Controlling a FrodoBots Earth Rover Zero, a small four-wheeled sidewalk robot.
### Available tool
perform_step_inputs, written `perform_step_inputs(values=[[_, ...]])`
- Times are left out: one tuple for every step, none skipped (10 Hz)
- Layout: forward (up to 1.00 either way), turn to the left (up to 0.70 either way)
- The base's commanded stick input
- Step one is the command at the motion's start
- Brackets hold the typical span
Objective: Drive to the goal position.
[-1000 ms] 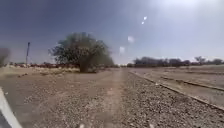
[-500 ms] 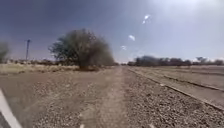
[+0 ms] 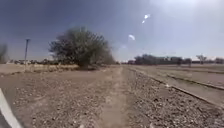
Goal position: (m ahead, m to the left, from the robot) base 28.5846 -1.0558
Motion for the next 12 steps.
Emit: perform_step_inputs(values=[[0.70, 0.00], [0.70, 0.00], [0.70, 0.00], [0.70, 0.00], [0.70, 0.00], [0.70, 0.00], [0.70, 0.00], [0.70, 0.00], [0.70, 0.00], [0.70, 0.00], [0.70, 0.00], [0.70, 0.00]])
